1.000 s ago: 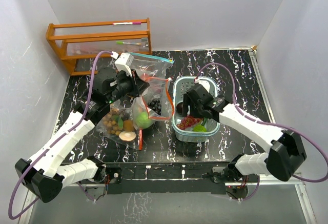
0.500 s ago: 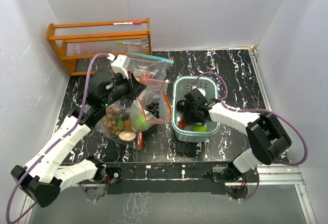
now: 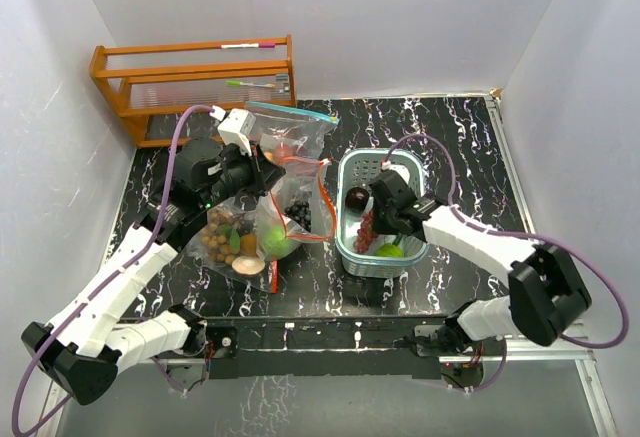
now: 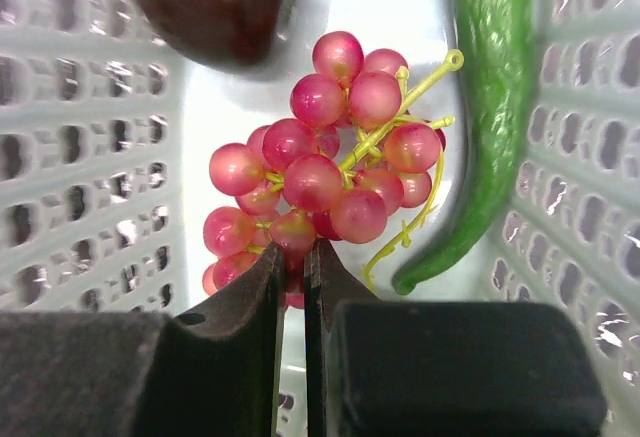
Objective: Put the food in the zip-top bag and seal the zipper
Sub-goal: Pick up the fake fruit from the bin.
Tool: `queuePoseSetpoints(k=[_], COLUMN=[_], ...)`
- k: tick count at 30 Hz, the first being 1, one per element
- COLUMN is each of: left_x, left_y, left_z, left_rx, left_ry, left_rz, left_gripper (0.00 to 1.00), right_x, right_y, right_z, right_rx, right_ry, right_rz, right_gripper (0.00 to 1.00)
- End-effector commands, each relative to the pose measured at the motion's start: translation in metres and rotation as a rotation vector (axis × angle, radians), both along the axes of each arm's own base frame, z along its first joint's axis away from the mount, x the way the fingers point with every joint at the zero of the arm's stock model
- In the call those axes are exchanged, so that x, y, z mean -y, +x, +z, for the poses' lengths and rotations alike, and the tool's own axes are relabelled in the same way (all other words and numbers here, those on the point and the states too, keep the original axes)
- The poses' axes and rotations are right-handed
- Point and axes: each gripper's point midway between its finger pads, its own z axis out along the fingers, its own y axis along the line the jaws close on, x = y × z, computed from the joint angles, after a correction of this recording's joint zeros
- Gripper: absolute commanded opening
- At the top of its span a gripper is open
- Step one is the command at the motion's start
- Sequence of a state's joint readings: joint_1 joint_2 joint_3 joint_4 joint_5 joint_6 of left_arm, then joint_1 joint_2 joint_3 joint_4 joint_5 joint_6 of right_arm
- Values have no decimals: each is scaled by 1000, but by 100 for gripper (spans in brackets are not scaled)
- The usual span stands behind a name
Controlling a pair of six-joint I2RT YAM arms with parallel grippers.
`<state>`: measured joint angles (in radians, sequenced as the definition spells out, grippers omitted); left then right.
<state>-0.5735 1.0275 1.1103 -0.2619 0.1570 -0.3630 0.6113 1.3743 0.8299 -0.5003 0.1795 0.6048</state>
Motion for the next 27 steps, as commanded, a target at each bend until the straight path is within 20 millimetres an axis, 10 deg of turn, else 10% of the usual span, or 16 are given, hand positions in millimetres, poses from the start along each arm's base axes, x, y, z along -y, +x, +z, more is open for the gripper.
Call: queuePoseSetpoints(k=[1, 16, 27], left_x=[1, 18, 30], left_y=[-4, 11, 20], left_z=[14, -14, -17], left_rx=[44, -25, -37], left_ry=[-37, -47, -55], left_rz=[-11, -22, -46], left_gripper=[0, 0, 0], right_x=[-3, -36, -95], right_y=[29, -2, -22], right_z=[95, 302, 312], right_rx=[238, 646, 645], right_ry=[52, 291, 476], right_rz=[9, 408, 726], right_gripper=[8, 8, 9])
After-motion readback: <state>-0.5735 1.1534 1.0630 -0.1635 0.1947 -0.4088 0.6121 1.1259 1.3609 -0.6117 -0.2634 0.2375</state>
